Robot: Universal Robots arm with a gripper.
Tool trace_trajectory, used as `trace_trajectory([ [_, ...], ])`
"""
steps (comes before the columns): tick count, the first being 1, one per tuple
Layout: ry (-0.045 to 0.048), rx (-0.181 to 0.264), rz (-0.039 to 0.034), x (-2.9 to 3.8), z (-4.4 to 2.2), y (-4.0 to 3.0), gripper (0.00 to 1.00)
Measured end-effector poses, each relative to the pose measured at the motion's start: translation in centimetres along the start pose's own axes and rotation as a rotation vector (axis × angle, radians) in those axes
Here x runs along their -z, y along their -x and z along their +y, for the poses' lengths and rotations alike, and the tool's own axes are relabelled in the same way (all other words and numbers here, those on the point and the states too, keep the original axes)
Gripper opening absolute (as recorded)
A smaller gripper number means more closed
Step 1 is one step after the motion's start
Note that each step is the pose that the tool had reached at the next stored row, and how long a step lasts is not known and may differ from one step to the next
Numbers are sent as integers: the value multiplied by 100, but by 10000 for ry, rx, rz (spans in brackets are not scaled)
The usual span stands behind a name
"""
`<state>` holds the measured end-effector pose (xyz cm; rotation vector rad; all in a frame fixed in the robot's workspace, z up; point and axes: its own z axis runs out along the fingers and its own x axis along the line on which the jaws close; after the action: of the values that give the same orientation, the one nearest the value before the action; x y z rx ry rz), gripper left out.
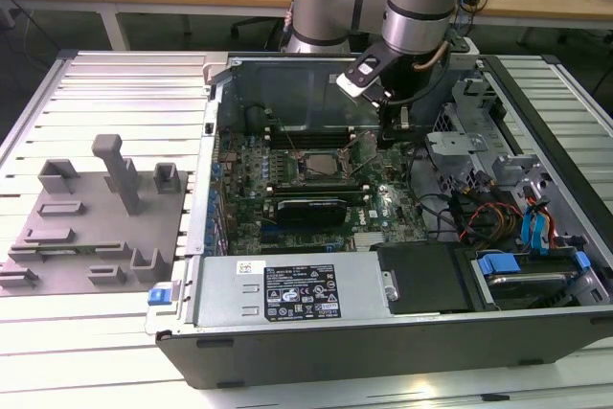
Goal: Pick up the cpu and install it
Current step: 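Close the cpu cover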
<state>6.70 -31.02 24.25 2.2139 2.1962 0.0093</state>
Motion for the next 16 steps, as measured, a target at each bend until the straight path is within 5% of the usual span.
trace_trajectory([
  [7, 0, 0, 2, -1, -19, -10, 11],
  [16, 0, 0, 1, 2, -134, -26, 11],
])
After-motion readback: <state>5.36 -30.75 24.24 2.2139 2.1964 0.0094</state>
